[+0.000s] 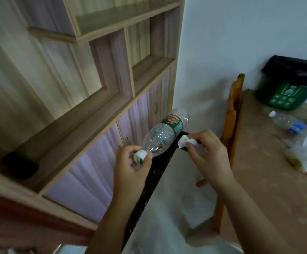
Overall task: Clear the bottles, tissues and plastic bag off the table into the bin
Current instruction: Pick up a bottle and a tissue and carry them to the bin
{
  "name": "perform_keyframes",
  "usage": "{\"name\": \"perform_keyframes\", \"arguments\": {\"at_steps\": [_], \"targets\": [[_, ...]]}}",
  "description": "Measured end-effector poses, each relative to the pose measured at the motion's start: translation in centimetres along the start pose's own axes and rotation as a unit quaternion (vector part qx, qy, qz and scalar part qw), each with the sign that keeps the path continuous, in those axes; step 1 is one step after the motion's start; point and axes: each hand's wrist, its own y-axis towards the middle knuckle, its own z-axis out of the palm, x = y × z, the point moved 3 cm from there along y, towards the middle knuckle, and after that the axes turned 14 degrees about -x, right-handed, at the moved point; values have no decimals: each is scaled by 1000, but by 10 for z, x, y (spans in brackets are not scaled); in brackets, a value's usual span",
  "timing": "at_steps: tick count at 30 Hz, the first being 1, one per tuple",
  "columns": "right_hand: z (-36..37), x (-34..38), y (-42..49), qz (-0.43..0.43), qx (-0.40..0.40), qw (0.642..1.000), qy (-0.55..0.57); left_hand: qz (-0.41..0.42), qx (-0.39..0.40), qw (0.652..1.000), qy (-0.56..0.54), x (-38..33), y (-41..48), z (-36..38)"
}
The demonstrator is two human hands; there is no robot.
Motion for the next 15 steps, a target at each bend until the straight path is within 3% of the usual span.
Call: {"name": "perform_keyframes", "arguments": {"at_steps": [5,11,15], "targets": [[39,-1,40,3,-46,999,-27,10,48,998,-38,12,71,28],[56,-48,68,83,-87,989,-86,14,111,992,-62,28,116,86],[73,-84,110,83,-113,986,-92,31,141,987,-71,36,151,140]]}}
